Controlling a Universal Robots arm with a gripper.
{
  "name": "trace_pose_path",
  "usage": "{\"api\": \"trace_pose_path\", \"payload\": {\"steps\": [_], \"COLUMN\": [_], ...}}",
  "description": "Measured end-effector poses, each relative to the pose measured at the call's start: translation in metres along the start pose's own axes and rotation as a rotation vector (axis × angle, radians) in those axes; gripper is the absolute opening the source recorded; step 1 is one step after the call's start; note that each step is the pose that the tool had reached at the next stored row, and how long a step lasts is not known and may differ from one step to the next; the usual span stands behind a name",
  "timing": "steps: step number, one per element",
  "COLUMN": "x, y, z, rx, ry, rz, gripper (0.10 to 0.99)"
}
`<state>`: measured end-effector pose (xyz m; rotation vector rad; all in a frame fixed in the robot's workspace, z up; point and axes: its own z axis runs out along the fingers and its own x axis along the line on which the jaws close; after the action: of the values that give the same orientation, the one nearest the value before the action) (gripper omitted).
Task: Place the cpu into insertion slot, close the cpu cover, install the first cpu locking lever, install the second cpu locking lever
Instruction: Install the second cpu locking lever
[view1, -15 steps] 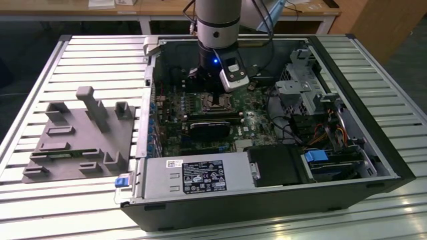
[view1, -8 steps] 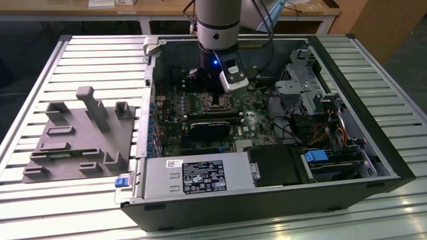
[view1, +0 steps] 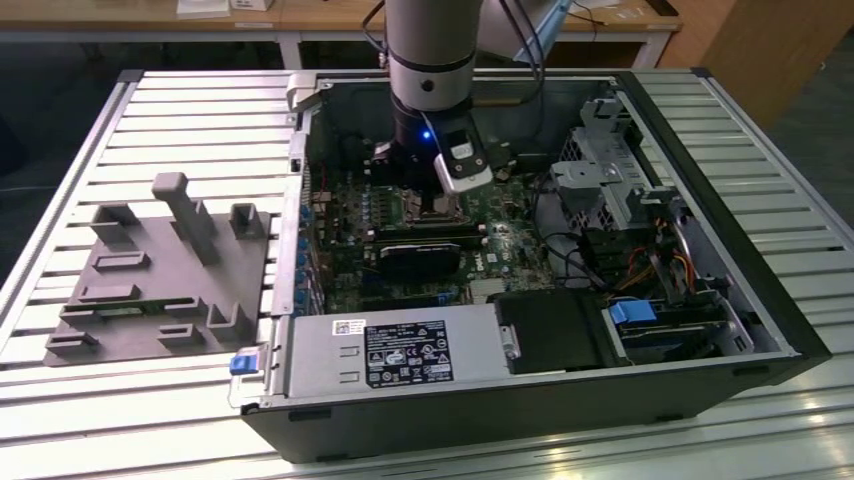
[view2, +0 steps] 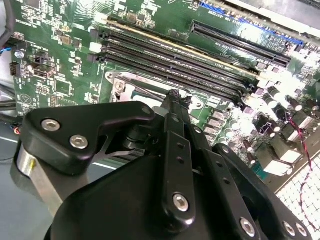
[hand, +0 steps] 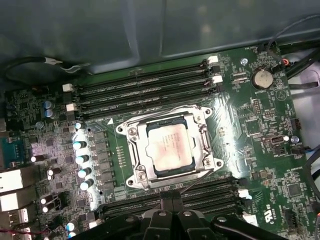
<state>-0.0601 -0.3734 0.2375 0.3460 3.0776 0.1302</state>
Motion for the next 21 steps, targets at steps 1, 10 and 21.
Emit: {"api": "trace_pose_path", "payload": {"steps": [1,10,21], "x": [0.0004,0.0019,0.0033], "y": [-0.0012,-0.0098,-0.0162], "z": [0.0007,0.0049,0.0091], "rx": [-0.004,-0.055,-0.092], "ry": [0.0006,-0.0004,0.0064], "rz": [-0.001,-0.005,-0.046], "gripper": [0.106,0.106,0.106]}}
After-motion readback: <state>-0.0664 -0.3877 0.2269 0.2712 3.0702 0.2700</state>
